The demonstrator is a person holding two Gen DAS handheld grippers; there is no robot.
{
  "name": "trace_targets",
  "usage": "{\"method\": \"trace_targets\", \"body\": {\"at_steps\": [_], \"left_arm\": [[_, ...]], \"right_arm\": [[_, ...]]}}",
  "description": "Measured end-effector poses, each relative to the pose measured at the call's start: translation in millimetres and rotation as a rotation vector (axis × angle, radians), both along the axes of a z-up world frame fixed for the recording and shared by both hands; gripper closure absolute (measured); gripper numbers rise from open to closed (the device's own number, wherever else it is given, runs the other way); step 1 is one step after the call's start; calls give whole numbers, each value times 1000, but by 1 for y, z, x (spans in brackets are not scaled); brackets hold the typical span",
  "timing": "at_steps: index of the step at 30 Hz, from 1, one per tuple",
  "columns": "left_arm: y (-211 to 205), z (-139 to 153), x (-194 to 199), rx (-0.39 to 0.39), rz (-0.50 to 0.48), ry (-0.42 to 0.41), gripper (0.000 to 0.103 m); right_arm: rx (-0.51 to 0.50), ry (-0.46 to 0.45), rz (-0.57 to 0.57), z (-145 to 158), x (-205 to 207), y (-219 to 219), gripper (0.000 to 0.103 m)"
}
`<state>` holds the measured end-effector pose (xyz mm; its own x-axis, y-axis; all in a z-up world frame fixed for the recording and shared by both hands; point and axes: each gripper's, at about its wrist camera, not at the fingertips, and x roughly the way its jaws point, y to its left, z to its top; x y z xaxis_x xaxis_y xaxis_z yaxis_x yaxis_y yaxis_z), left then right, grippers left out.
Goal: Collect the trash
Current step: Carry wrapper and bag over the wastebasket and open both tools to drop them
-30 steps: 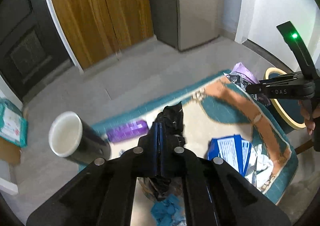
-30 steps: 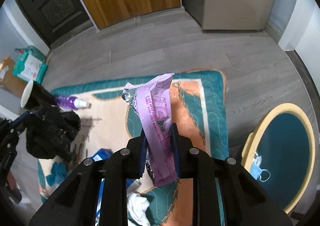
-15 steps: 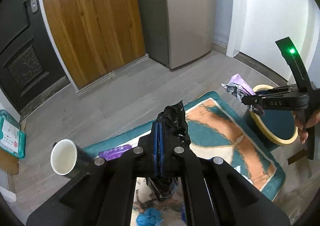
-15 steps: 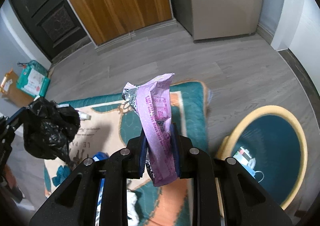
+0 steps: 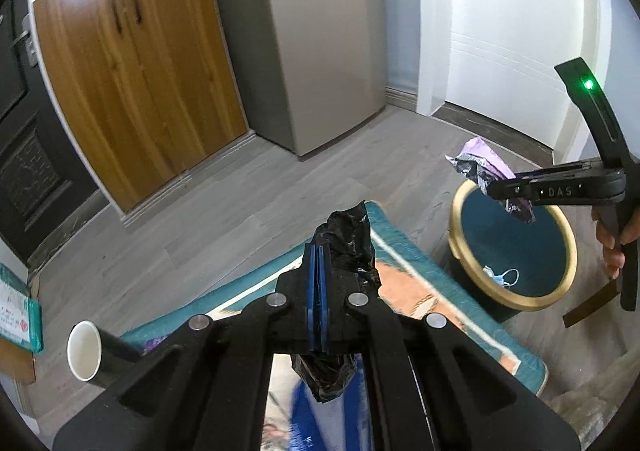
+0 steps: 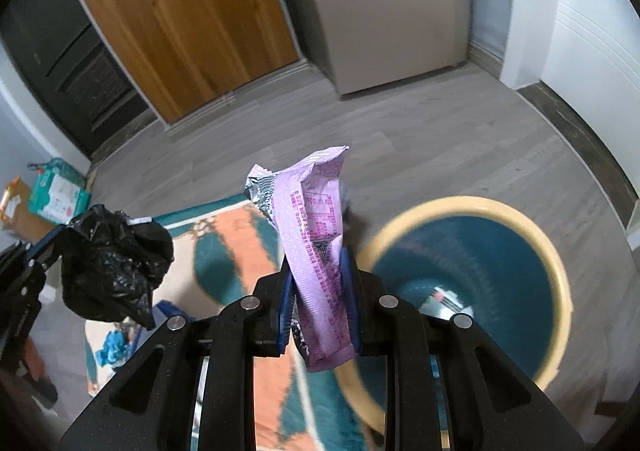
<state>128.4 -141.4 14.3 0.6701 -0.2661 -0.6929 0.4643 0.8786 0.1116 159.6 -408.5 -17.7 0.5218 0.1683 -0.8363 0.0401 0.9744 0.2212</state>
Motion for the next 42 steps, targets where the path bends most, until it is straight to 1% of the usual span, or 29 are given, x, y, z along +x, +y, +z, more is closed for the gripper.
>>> {"method": "trace_targets", "body": {"at_steps": [8,14,20,25,28,33,36,39,42], "left_arm": [[-52,-8,-5,24,-76,-1,102],[-88,-9,-10,5,-141,3,102],[-125,-11,-23,-9,-214,5,102],[-153,-20,-32,-31,-264,29,102],[-167,-29,-36,-52,-275,64,102],[-185,-43,-36,-95,-273,106,102],[-197,-48,-34,-90,-271,105,102],[-204,-52,-31,-64,-269,81,102],[-204,-54,-26,-72,-262,90,102]], "right_arm": [[19,18,-85,-9,-11,-51,79],[31,51,-150,-19,-18,-84,79],[21,89,-194,-28,-26,-104,79],[13,113,-230,-34,-32,-120,79],[-1,134,-258,-40,-33,-133,79],[35,169,-324,-49,-36,-153,79],[52,184,-344,-54,-38,-158,79],[49,196,-340,-57,-39,-157,79],[50,210,-322,-60,-36,-155,79]]}}
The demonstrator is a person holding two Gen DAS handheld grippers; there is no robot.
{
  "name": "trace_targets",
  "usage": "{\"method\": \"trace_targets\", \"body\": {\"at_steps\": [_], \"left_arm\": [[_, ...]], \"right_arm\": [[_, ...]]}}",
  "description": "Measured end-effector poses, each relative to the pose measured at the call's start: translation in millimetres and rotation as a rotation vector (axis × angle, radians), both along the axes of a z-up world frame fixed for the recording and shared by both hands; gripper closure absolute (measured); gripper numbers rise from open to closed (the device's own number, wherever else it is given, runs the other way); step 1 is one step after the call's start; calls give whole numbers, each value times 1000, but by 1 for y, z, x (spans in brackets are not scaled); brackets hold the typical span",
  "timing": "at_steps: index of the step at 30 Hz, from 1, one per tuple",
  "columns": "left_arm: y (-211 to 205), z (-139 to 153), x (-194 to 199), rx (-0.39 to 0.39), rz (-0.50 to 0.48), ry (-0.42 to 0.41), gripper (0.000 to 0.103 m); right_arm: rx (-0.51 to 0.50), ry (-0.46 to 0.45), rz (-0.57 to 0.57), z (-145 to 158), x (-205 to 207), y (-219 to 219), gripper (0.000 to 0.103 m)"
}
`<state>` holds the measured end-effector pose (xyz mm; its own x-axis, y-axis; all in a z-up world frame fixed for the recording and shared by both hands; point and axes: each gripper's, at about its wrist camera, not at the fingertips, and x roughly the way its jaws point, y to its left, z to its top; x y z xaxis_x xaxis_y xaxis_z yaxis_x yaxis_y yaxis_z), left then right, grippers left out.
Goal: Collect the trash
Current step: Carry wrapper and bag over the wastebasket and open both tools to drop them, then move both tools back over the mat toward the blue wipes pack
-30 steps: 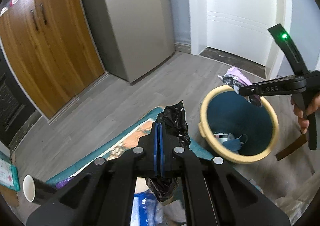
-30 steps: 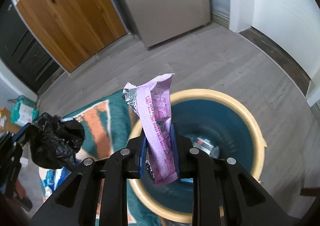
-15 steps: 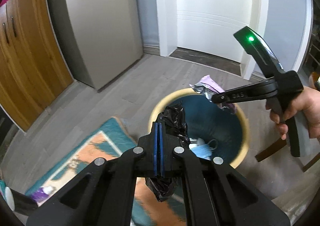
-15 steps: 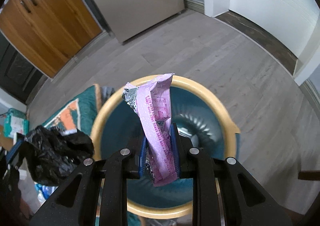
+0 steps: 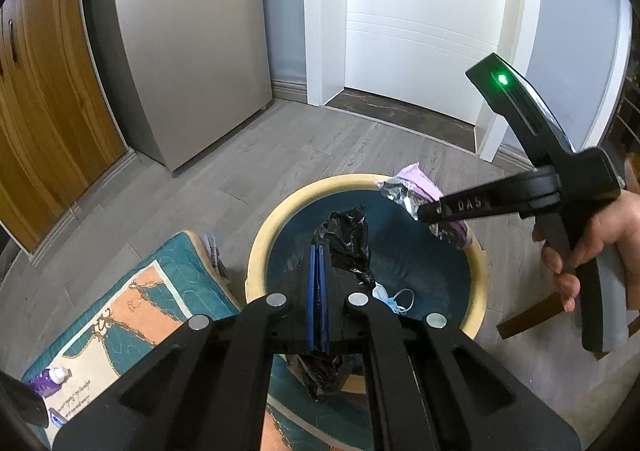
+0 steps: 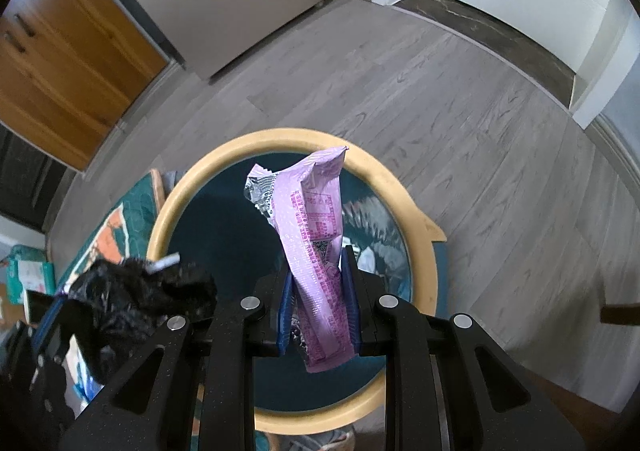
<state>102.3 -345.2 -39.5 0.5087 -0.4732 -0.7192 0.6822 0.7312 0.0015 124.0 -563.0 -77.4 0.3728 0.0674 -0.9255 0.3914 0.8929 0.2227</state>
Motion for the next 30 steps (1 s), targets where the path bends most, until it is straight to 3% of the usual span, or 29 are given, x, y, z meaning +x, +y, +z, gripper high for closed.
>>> {"method": "trace_targets", "body": {"at_steps": [8,15,19,26,28,30], "left_arm": [[6,2,3,-11,22,-6,102],[16,10,4,-27,36,-11,99],[21,11,4,-31,50,-16,83],[27,15,6,-35,60,-23,81],[28,16,4,-33,61,-30,75],[31,18,3,-34,65,-40,64]], "right_arm": [[-2,-1,49,1,4,11,79],[-1,-6,72,2,4,14,70],[1,-13,65,3,4,15,66],[-1,-19,66,5,5,15,58],[-6,-21,65,6,6,18,53],[-10,-28,66,9,6,21,46]]}}
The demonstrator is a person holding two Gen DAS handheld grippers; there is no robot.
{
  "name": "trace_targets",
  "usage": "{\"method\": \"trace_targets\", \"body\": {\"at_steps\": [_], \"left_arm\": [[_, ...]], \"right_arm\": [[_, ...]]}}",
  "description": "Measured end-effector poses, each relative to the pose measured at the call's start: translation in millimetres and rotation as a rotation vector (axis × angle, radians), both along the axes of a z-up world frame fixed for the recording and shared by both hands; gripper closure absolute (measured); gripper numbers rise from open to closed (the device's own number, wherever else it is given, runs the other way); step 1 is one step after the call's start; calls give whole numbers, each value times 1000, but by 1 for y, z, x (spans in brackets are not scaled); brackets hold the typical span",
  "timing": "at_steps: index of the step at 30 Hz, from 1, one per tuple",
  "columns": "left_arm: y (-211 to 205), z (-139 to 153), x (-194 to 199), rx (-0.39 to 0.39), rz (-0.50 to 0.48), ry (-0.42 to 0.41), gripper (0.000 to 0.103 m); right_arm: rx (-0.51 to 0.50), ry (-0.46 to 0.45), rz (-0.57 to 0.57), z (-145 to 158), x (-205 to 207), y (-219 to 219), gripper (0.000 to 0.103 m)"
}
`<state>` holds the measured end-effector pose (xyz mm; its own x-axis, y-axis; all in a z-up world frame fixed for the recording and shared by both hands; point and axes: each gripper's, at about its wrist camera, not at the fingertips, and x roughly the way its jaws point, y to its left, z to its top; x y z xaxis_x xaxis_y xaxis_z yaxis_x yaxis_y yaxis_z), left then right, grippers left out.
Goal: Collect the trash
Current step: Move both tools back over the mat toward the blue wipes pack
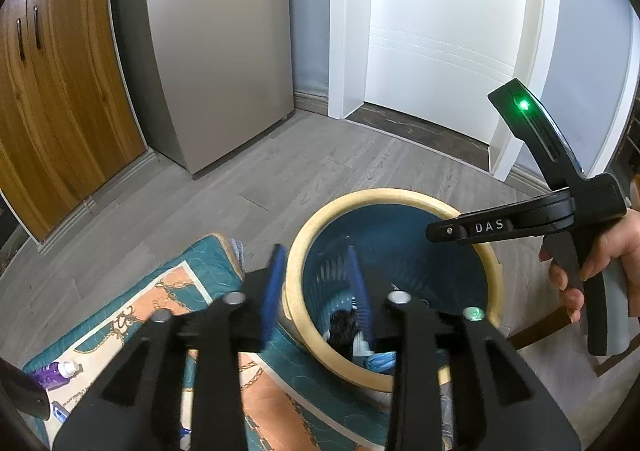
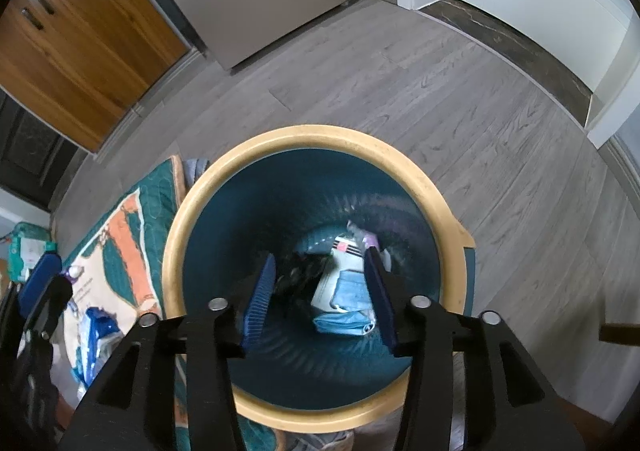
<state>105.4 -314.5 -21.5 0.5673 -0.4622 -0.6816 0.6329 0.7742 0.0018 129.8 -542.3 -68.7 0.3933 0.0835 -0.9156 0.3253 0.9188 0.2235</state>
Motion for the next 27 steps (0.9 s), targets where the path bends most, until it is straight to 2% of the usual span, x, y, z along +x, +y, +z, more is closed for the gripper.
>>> {"method": "trace_targets", "body": {"at_steps": [2,4,7,10,27], "left_arm": [[4,3,-2,-3,5,-7,59],[10,5,-4,-4,16,-13,46],[21,9,-7,0,31,-32,38],[34,17,-11,11,52,-60,32],[159,53,-22,-1,279,-102,16]], "right_arm": [[-5,-8,1,3,-1,2,37],[0,-23,-1,7,-2,4,24],[9,-35,-7,13,-4,5,12],[15,-53,4,21,-7,15,10],[-47,-124,157,61,-22,98,7]]}}
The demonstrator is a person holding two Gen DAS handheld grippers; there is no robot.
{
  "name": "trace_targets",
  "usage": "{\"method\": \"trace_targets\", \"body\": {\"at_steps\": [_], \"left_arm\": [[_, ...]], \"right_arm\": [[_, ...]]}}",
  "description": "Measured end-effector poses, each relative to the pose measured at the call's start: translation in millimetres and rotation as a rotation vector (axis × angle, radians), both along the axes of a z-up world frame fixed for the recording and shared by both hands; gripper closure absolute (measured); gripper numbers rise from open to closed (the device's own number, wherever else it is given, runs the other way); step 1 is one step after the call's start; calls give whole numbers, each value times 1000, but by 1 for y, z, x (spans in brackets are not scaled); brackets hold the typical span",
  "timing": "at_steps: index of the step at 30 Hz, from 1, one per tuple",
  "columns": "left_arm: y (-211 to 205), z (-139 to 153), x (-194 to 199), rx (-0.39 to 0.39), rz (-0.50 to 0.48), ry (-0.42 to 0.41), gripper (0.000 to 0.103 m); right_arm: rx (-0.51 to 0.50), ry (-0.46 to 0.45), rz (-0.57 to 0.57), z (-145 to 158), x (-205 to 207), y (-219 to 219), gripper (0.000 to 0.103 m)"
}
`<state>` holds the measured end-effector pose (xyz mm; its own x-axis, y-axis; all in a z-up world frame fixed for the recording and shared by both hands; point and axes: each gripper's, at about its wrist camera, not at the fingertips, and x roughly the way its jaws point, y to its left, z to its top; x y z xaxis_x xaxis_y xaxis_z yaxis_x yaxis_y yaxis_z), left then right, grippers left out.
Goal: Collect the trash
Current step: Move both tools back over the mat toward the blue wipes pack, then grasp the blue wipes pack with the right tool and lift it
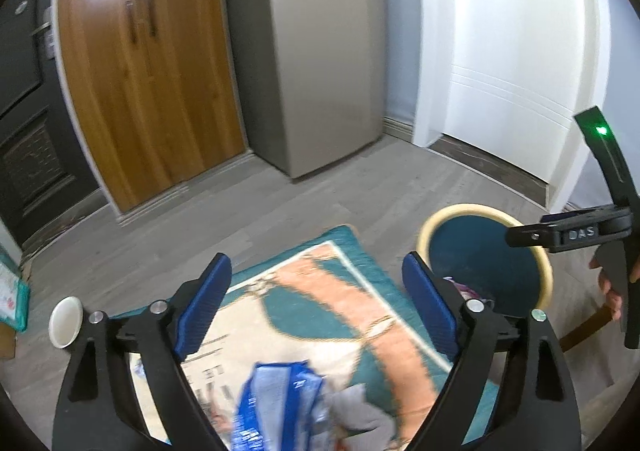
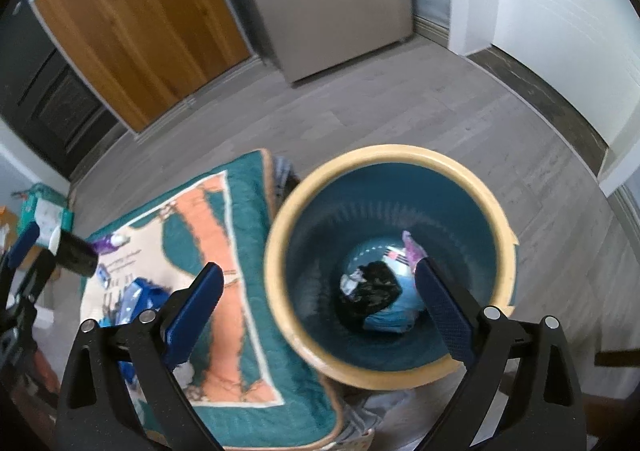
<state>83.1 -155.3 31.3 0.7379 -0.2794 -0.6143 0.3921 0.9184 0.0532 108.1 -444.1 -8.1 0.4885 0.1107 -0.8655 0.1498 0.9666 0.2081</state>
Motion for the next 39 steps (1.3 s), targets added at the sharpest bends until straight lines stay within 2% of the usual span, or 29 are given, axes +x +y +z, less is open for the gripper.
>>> {"method": "trace_targets", "body": {"at_steps": [8,13,20,26,30,37,39], "left_arm": [[65,-9,-3,16,108,19,12],[99,-22,-3,8,165,68,11],[142,-34,-5,27,232,89,11],[173,-48,-4,69,277,108,11],[191,-52,-2,56,305,123,11],[202,-57,1,55,311,139,11],[202,-60,3,77,300,140,11]], "right_arm": [[-8,2,53,1,5,40,6],[-44,17,98,0,11,69,6],[-17,22,144,-4,19,103,6],[21,85,170,-27,24,128,6],[22,153,194,-51,28,151,6],[114,235,211,-81,35,193,7],[125,257,214,-88,38,204,8]]}}
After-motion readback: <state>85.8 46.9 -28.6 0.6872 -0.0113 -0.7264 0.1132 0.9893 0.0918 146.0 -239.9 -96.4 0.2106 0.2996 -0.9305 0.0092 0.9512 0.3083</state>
